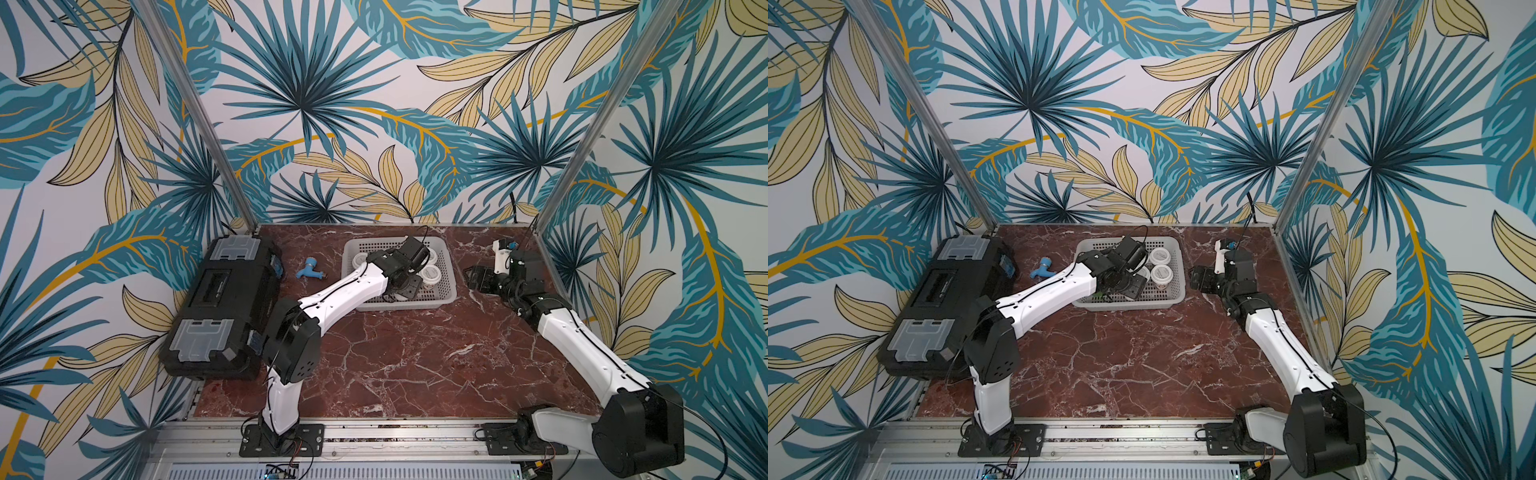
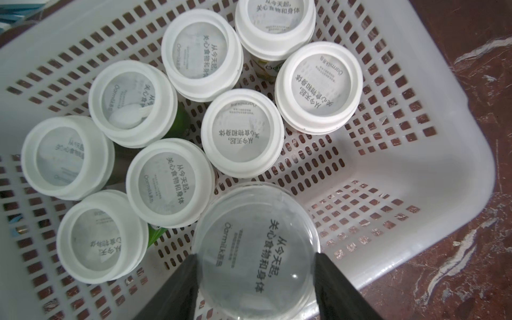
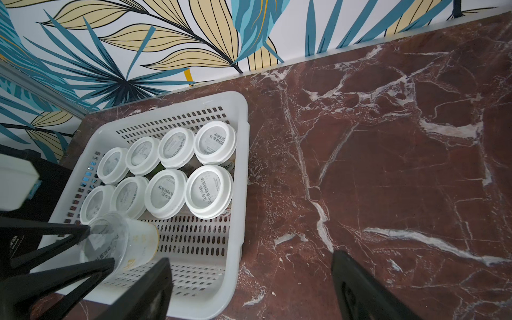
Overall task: Put the yogurt in the basket
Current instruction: Place the yogurt in the basket.
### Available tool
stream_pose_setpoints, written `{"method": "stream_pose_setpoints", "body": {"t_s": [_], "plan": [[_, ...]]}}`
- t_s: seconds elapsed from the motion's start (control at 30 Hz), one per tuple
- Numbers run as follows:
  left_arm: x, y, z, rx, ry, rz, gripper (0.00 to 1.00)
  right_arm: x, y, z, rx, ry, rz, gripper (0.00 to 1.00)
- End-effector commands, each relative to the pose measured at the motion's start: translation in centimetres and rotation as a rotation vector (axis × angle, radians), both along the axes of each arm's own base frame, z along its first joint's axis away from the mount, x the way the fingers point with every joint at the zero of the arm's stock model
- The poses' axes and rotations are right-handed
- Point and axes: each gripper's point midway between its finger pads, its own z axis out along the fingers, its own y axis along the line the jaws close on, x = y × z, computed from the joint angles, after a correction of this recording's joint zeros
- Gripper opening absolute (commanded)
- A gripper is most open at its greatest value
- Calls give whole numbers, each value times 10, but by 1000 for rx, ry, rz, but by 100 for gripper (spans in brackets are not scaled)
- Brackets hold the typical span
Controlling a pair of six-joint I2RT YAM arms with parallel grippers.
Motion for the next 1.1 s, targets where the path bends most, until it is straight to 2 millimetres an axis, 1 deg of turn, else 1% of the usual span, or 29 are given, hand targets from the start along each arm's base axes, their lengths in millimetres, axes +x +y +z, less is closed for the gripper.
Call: {"method": "stream_pose_setpoints", "body": {"t_s": [0.0, 0.37, 0.7, 1.07], "plan": [[-6, 6, -9, 4, 25, 9, 66, 2, 1, -3, 4, -1, 11, 92], [-9, 6, -25, 10, 48, 6, 66, 3, 5, -5, 12, 6, 30, 92], [-6, 5, -32, 20, 52, 7, 66, 3, 5, -6, 12, 7, 32, 91], [1, 3, -27, 19, 50, -3, 66, 3, 5, -6, 10, 8, 33, 91]]}}
